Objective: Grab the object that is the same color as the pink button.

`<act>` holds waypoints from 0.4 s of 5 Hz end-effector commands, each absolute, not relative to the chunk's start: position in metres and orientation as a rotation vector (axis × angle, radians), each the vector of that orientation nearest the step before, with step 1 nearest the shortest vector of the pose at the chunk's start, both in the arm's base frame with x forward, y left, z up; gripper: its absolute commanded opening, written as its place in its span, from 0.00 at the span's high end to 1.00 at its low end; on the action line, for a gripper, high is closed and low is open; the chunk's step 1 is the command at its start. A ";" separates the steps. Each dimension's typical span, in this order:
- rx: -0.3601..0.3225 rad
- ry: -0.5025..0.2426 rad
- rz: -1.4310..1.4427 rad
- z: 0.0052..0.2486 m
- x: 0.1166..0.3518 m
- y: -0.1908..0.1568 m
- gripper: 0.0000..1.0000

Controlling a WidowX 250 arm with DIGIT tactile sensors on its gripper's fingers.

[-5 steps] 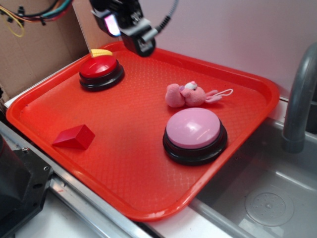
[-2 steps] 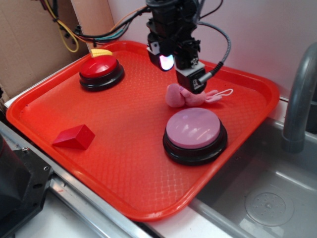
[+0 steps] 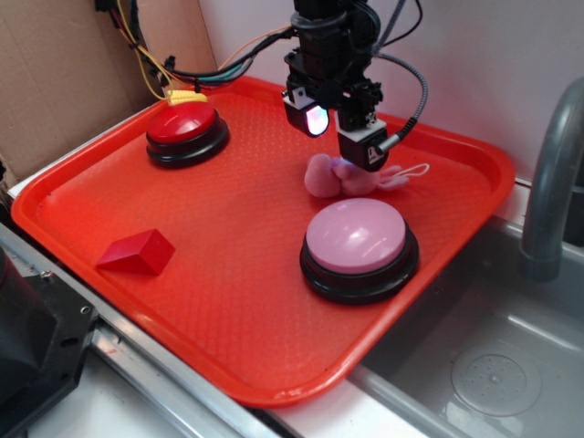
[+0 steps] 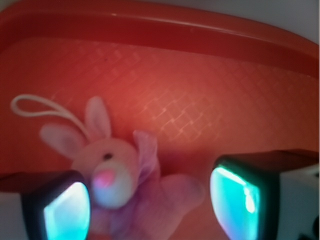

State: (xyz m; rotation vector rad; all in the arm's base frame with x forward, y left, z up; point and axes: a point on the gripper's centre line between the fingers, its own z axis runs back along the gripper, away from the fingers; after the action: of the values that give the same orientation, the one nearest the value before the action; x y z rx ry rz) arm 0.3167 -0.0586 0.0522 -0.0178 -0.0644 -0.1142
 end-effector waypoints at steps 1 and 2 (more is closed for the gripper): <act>-0.024 -0.087 -0.166 0.051 0.328 -0.068 0.00; -0.034 -0.079 -0.188 0.048 0.319 -0.078 0.00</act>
State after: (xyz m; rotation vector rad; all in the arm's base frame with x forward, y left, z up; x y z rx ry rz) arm 0.3128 -0.0775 0.0336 -0.0328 -0.0238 -0.1867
